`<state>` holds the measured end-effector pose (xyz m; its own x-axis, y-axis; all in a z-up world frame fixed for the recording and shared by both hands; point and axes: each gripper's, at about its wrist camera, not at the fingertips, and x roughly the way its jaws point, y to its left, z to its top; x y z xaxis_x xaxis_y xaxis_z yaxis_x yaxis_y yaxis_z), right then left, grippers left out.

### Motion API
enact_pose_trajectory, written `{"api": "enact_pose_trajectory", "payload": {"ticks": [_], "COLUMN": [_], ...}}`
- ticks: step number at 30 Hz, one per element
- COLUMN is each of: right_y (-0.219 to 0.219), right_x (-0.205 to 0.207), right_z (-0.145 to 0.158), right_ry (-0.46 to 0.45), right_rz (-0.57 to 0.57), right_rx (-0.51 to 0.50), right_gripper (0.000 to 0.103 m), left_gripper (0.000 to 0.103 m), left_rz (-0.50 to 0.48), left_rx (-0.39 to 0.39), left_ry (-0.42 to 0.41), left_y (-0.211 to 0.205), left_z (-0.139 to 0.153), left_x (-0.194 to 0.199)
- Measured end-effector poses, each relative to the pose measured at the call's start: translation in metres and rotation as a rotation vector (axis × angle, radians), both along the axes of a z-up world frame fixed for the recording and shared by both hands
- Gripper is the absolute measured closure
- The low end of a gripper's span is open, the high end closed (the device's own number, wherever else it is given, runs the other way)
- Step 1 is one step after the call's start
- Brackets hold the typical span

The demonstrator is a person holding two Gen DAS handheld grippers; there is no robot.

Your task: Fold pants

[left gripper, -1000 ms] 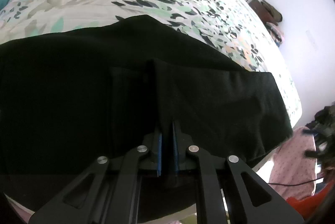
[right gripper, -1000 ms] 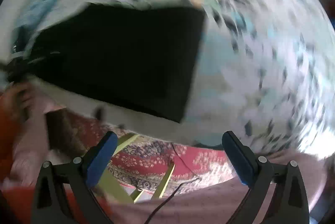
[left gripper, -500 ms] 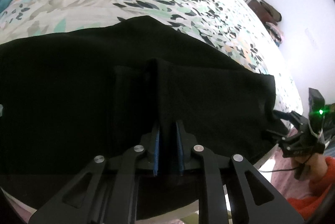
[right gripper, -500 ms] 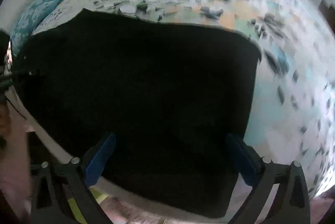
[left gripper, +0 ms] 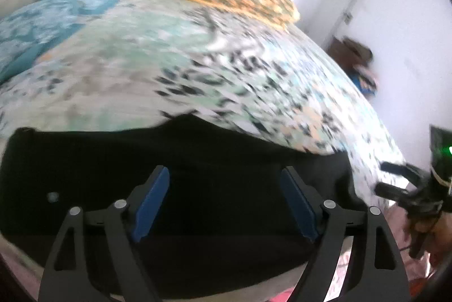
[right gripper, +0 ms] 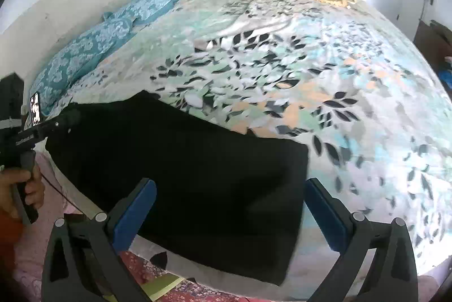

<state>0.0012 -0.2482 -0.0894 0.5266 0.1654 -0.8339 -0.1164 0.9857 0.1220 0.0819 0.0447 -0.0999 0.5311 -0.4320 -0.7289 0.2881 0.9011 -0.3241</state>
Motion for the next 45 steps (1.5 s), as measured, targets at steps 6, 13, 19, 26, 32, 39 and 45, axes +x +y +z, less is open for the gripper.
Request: {"api": "enact_pose_trajectory", "payload": {"ticks": [6,13,19,26,32,39,45], "right_y": [0.024,0.027,0.01,0.003,-0.001,-0.019,-0.011], "right_x": [-0.002,0.006,0.007,0.004,-0.008,-0.012,-0.012], "right_z": [-0.044,-0.078,-0.038,-0.082,-0.033,-0.051,-0.041], "right_ry": [0.043,0.157,0.031,0.121,-0.079,-0.02,-0.072], "right_rz": [0.014,0.033,-0.048,-0.065,-0.11,-0.161,-0.128], "right_rx": [-0.102,-0.156,-0.13,-0.144,-0.164,-0.144,-0.126], "right_gripper": [0.0,0.0,0.0,0.0,0.0,0.0,0.0], "left_gripper": [0.02,0.012,0.01,0.005,0.006,0.006,0.006], "left_rz": [-0.158,-0.248,-0.251,-0.256,-0.224,-0.014,0.34], "left_rx": [0.19,0.328,0.3,0.303,0.226,0.079,-0.07], "left_ry": [0.079,0.078,0.079,0.063,0.086,0.031,0.082], "left_y": [-0.056,-0.077,-0.071,-0.073,-0.064,0.003,0.117], "left_z": [-0.051,-0.083,-0.085,-0.085,-0.073,-0.031,-0.02], "left_x": [0.0,-0.01,-0.009,-0.016,-0.012,0.0,0.018]}}
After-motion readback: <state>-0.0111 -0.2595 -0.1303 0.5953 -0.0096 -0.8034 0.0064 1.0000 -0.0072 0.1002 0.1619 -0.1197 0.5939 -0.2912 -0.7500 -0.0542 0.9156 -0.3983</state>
